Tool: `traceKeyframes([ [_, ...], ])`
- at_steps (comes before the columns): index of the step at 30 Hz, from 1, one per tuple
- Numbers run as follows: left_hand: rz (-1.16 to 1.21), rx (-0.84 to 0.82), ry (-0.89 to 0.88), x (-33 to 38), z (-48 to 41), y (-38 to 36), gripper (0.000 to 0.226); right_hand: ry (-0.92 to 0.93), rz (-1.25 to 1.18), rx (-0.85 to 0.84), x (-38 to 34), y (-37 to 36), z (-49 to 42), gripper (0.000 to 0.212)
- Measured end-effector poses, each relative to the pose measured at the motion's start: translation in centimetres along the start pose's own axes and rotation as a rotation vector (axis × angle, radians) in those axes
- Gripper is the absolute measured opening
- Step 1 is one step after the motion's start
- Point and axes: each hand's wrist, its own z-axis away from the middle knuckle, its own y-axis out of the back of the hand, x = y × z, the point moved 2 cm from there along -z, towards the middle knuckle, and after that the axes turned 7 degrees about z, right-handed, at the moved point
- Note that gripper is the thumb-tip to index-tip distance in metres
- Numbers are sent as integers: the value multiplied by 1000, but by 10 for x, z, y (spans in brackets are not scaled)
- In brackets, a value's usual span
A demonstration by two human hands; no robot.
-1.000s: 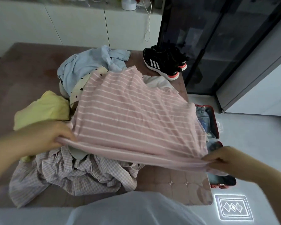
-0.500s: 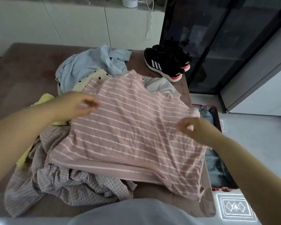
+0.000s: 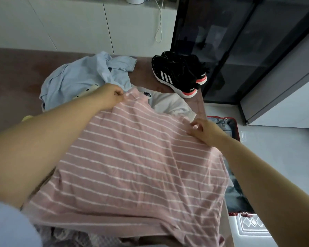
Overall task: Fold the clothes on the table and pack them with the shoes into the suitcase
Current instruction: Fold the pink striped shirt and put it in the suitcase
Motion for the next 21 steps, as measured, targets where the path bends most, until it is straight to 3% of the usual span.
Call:
traceKeyframes([
  [3, 134, 115, -3, 1, -4, 20, 18, 37, -38, 80, 9, 10, 6, 23],
  [6, -7, 199, -40, -1, -9, 43, 19, 70, -100, 110, 17, 16, 8, 18],
  [11, -252, 220, -81, -7, -7, 42, 35, 21, -64, -5, 18, 15, 8, 38],
  [13, -248, 163, -212, -2, 1, 31, 39, 9, 18, -57, 20, 14, 10, 38],
  [15, -307, 6, -271, -1, 11, 19, 36, 38, 42, -49, 20, 15, 14, 32],
  [18, -481, -181, -159, -18, 16, 13, 47, 89, 77, -95, 20, 21, 22, 29],
  [21, -326, -152, -133, -25, 18, 25, 36, 154, 185, -203, 21, 27, 31, 31],
])
